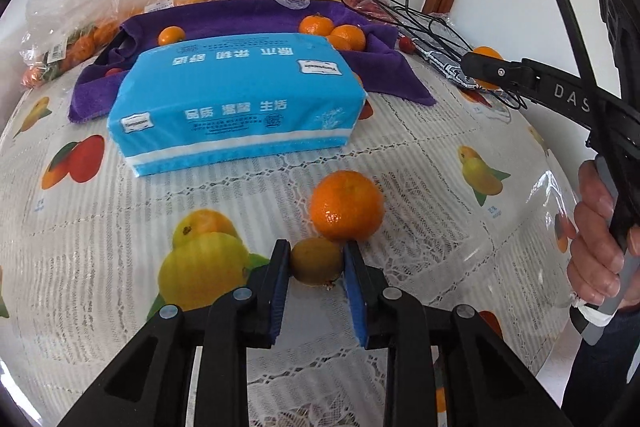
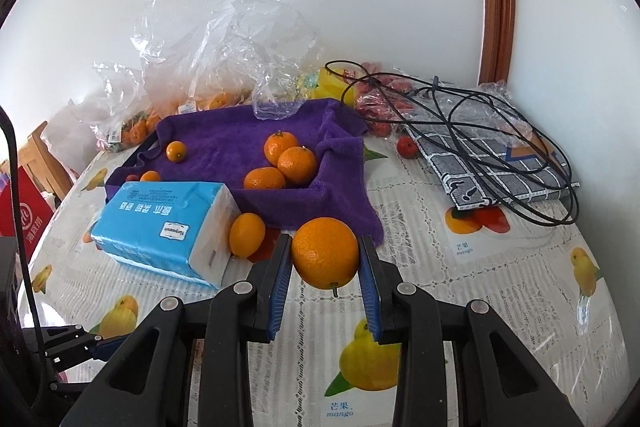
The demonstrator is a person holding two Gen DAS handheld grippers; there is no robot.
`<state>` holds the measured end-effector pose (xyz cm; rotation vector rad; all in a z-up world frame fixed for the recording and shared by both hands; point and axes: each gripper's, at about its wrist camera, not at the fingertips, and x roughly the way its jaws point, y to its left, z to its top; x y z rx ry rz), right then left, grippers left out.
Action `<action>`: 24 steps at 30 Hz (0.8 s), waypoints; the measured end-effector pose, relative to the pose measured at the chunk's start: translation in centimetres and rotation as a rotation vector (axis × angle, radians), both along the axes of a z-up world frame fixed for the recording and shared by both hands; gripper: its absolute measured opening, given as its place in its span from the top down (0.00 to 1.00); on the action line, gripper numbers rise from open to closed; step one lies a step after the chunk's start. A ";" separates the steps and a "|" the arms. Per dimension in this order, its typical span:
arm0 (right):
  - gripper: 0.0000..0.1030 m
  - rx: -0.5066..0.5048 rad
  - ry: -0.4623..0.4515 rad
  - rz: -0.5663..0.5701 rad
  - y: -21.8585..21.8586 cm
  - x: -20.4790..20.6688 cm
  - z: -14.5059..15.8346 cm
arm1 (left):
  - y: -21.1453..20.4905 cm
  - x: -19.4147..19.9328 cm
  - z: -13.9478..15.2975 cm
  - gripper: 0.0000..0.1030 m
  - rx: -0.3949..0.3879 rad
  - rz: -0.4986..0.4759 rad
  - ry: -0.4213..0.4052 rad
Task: Organize fruits
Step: 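Grasp a small yellow-green fruit with the left gripper while the right gripper holds the orange, then carry the small fruit and orange onto the purple towel and open both grippers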
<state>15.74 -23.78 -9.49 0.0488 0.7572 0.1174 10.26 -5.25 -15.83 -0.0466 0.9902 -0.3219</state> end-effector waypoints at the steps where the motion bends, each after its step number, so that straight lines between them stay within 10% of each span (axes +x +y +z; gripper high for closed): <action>1: 0.68 0.000 -0.003 0.006 0.4 0.2 0.1 | 0.4 -0.1 0.1 0.75 0.000 0.009 -0.004; 24: 0.68 -0.008 -0.009 0.117 6.9 3.8 2.5 | 7.3 5.2 5.2 0.75 -0.038 0.170 -0.113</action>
